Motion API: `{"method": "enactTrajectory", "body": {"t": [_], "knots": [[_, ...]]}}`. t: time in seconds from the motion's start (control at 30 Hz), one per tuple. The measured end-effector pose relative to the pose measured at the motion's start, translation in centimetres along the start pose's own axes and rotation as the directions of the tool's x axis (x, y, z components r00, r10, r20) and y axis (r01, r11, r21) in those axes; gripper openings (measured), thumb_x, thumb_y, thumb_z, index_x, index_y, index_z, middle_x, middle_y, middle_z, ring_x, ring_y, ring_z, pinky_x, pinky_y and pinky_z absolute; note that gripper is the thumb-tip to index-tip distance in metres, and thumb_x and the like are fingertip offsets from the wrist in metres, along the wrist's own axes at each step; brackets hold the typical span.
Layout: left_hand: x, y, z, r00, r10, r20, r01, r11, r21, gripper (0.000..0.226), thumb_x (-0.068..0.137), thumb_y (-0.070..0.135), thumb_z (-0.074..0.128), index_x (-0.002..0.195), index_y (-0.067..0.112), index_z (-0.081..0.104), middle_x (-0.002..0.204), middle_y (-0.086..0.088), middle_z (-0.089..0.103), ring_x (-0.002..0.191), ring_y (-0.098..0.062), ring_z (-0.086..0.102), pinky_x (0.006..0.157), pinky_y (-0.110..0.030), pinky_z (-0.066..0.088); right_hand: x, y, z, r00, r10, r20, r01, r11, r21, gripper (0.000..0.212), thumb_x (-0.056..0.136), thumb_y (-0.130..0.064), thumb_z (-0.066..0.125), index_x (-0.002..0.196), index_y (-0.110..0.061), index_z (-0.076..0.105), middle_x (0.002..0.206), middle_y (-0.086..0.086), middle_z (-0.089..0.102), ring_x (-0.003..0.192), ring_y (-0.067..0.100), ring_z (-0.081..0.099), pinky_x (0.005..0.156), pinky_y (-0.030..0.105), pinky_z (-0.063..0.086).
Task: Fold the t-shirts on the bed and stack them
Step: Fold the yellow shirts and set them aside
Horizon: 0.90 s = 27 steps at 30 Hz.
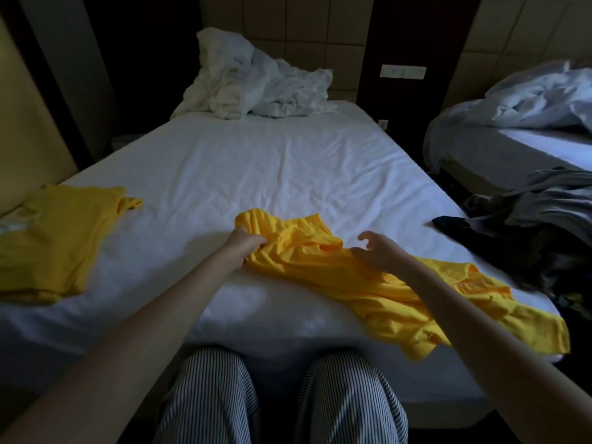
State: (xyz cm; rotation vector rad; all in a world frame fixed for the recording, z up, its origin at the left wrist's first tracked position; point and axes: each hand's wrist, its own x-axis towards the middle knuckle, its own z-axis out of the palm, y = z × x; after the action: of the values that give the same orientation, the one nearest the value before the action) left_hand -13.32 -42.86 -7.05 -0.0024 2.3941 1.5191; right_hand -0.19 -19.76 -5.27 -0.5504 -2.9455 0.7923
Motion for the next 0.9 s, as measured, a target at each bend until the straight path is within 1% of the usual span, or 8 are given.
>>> {"method": "enactTrajectory", "body": {"t": [0.07, 0.17, 0.3, 0.43, 0.53, 0.7, 0.8, 0.9], "knots": [[-0.3, -0.4, 0.2, 0.992, 0.051, -0.114, -0.014, 0.954, 0.301, 0.074, 0.083, 0.013, 0.066, 0.141, -0.006, 0.026, 0.136, -0.024, 0.046, 0.123, -0.035, 0.048, 0.096, -0.036, 0.042, -0.6, 0.5, 0.3, 0.989, 0.051, 0.140, -0.022, 0.979, -0.200, 0.042, 0.095, -0.031, 0.050, 0.128, -0.005, 0.053, 0.127, 0.016, 0.056, 0.110, 0.028, 0.056, 0.084, 0.029, 0.042], [-1.9, -0.4, 1.3, 0.952, 0.223, -0.209, -0.026, 0.741, 0.671, 0.093, 0.086, 0.025, 0.063, 0.149, 0.001, -0.001, 0.148, -0.026, 0.020, 0.135, -0.040, 0.029, 0.108, -0.044, 0.028, -2.2, 1.1, -0.1, 0.990, 0.001, 0.138, 0.022, 0.985, -0.170, 0.031, 0.094, -0.036, 0.051, 0.109, -0.012, 0.064, 0.103, 0.011, 0.065, 0.089, 0.021, 0.057, 0.067, 0.025, 0.042], [-3.3, 1.3, 5.3, 0.660, 0.736, 0.150, -0.672, 0.490, 0.555, 0.075, 0.076, 0.043, 0.046, 0.142, 0.007, 0.038, 0.139, -0.020, 0.045, 0.131, -0.037, 0.038, 0.107, -0.040, 0.027, -3.1, 2.1, -0.4, 1.000, -0.005, 0.006, 0.006, 0.986, -0.169, 0.029, 0.090, -0.046, 0.054, 0.105, -0.023, 0.060, 0.094, 0.002, 0.060, 0.101, 0.020, 0.051, 0.094, 0.040, 0.037], [-5.3, 3.6, 10.1, 0.528, 0.462, 0.713, -0.848, 0.340, 0.407, 0.062, 0.086, 0.050, 0.055, 0.141, 0.026, 0.041, 0.138, -0.007, 0.052, 0.127, -0.025, 0.046, 0.105, -0.034, 0.032, -4.0, 3.1, -1.1, 0.999, 0.032, 0.009, -0.029, 0.971, -0.239, 0.034, 0.095, -0.047, 0.040, 0.119, -0.027, 0.055, 0.100, -0.003, 0.063, 0.108, 0.020, 0.055, 0.096, 0.038, 0.030], [-5.1, 3.9, 11.4, 0.485, 0.390, 0.782, -0.874, 0.201, 0.442, 0.045, 0.090, 0.032, 0.056, 0.134, 0.025, 0.050, 0.129, -0.007, 0.058, 0.119, -0.026, 0.052, 0.096, -0.035, 0.040, -5.1, 5.4, -3.0, 0.996, 0.057, -0.075, -0.082, 0.917, -0.391, 0.042, 0.097, -0.051, 0.032, 0.129, -0.030, 0.049, 0.135, -0.001, 0.050, 0.127, 0.025, 0.040, 0.099, 0.040, 0.023], [-4.7, 4.6, 10.8, 0.621, 0.592, 0.513, -0.782, 0.427, 0.454, 0.031, 0.097, 0.020, 0.044, 0.122, 0.014, 0.061, 0.126, -0.014, 0.060, 0.118, -0.030, 0.053, 0.091, -0.033, 0.040, -7.2, 9.8, -4.9, 0.991, 0.116, 0.059, -0.080, 0.902, -0.424, 0.045, 0.090, -0.050, 0.052, 0.132, -0.040, 0.045, 0.142, -0.010, 0.041, 0.131, 0.022, 0.032, 0.101, 0.042, 0.023], [-3.8, 5.3, 9.6, 0.716, 0.649, 0.257, -0.691, 0.606, 0.394, 0.027, 0.097, 0.016, 0.045, 0.115, 0.007, 0.063, 0.121, -0.019, 0.062, 0.115, -0.033, 0.055, 0.090, -0.035, 0.041, -7.8, 10.2, -5.0, 0.989, 0.071, -0.132, -0.113, 0.932, -0.344, 0.030, 0.092, -0.033, 0.053, 0.122, -0.030, 0.057, 0.131, -0.003, 0.055, 0.122, 0.025, 0.047, 0.092, 0.038, 0.032], [-3.4, 6.8, 8.4, 0.818, 0.565, 0.110, -0.570, 0.768, 0.293, 0.029, 0.099, 0.018, 0.043, 0.108, -0.001, 0.062, 0.117, -0.023, 0.062, 0.112, -0.036, 0.055, 0.086, -0.036, 0.040, -7.7, 8.9, -5.0, 0.921, 0.044, -0.388, -0.038, 0.999, 0.024, 0.019, 0.090, -0.019, 0.060, 0.107, -0.013, 0.066, 0.104, 0.014, 0.068, 0.098, 0.034, 0.061, 0.076, 0.039, 0.043]]}}
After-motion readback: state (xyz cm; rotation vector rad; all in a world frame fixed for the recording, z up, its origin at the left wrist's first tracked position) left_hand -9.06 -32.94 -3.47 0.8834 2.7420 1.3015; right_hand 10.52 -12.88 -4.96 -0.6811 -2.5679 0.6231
